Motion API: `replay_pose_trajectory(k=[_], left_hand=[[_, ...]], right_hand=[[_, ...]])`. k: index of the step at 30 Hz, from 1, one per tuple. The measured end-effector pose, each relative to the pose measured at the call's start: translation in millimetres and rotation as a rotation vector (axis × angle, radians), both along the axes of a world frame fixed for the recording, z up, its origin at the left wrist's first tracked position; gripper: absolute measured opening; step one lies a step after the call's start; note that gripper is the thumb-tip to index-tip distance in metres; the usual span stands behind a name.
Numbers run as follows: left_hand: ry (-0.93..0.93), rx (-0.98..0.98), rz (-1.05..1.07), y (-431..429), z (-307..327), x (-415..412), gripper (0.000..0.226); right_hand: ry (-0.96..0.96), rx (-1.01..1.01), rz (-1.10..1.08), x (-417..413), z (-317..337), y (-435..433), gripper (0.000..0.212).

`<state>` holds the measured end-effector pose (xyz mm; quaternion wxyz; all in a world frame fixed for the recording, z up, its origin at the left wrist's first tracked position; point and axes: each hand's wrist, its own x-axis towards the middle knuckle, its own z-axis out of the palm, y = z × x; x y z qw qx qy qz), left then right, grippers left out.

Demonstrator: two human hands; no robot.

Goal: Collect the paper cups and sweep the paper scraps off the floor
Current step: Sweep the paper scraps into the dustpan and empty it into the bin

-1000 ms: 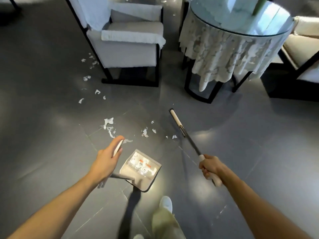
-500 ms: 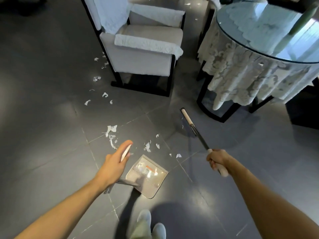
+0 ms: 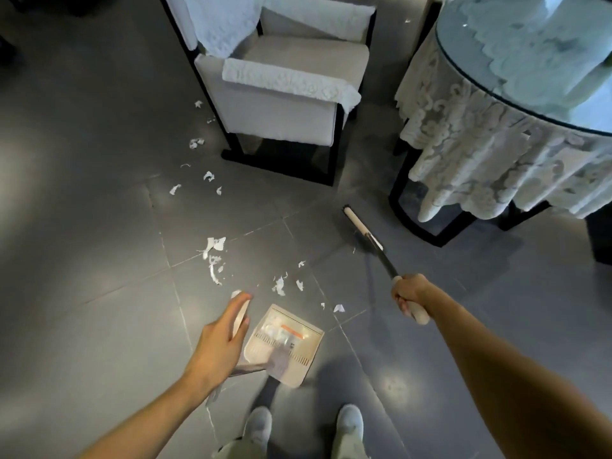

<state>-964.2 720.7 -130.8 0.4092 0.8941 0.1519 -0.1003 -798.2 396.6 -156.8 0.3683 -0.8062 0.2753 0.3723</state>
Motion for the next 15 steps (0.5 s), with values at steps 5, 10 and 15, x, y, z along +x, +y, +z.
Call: replay_pose_trajectory(k=[5, 10, 15], left_hand=[[-0.035, 0.075, 0.019, -16.4, -3.6, -1.9, 0.042], [-0.018, 0.106, 0.047, -15.9, -7.5, -1.6, 0.042], [0.022, 0.1, 0.005, -26.6, -3.3, -1.8, 0.034]], right_hand=[[0.058, -0.056, 0.167, 38.4, -17.9, -35.2, 0.017], [0.16, -0.073, 0.377, 37.5, -15.8, -41.7, 0.016], [0.211, 0.042, 0.413, -23.8, -5.0, -35.4, 0.03]])
